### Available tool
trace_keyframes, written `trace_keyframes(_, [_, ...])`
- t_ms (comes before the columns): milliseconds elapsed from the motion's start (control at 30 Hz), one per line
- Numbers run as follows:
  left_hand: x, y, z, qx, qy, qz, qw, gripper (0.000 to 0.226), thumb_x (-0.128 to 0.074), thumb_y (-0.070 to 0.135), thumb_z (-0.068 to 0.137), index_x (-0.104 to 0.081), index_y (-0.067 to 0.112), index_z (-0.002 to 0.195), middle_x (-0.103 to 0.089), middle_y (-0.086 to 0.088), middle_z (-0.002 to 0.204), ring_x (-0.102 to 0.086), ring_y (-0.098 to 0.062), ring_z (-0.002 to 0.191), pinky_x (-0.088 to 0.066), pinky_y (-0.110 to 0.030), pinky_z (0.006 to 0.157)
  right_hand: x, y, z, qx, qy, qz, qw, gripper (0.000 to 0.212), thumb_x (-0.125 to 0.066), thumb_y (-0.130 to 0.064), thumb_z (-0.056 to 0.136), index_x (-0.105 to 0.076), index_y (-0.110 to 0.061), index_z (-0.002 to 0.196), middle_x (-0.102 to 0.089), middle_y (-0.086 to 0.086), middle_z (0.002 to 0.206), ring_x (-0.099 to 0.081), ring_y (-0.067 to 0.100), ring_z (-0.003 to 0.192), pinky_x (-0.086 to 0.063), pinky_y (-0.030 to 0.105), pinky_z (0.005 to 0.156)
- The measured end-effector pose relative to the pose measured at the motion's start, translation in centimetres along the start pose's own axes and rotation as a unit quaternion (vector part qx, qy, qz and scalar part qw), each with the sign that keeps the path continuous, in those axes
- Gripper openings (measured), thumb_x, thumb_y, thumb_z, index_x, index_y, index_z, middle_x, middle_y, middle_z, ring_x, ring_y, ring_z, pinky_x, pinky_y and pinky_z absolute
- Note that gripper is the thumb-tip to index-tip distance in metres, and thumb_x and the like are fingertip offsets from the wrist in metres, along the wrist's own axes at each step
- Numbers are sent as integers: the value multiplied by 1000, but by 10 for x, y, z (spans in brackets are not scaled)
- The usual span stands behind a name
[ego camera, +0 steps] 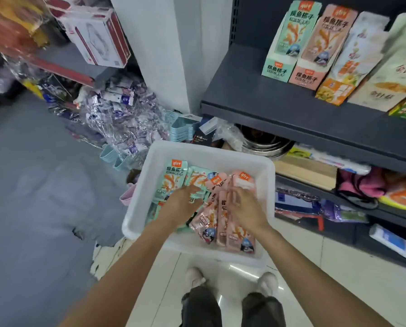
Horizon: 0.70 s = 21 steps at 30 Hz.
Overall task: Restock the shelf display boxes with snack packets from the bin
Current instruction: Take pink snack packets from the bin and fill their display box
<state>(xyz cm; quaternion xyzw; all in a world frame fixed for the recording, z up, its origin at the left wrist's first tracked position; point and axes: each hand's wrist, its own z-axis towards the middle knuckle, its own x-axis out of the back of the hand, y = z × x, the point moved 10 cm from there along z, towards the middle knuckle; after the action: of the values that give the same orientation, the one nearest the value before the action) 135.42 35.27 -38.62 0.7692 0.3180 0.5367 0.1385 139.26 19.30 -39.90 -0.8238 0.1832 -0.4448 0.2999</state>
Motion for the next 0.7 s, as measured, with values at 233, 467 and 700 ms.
trace_keyframes(233, [-52,-24,19,-39,-106,47,993,63,-62,34,87,-35,19,143,-38,-6,147,-41,-27,130,-35,-37,106,-32,37,-1,-76,5,-47,996,68,-50,-34,95,-14,-19,151,-10,2,159,-7,22,146,-12,44,119])
trace_keyframes(467, [-64,-37,22,-71,-74,105,989,67,-75,28,76,-46,18,136,-42,-3,138,-36,-25,127,-27,-34,107,-45,50,-7,-98,-32,-84,991,70,-48,-30,95,-8,-26,152,-3,-9,159,-5,16,146,-21,41,117])
trace_keyframes(700, [-58,-42,24,-24,-61,-65,996,38,-72,7,79,-61,9,115,-60,-11,98,-56,-18,82,-47,-25,79,-39,45,-3,-45,8,-76,996,57,-49,-21,97,-26,-28,148,-4,-5,160,-6,17,146,-18,32,115])
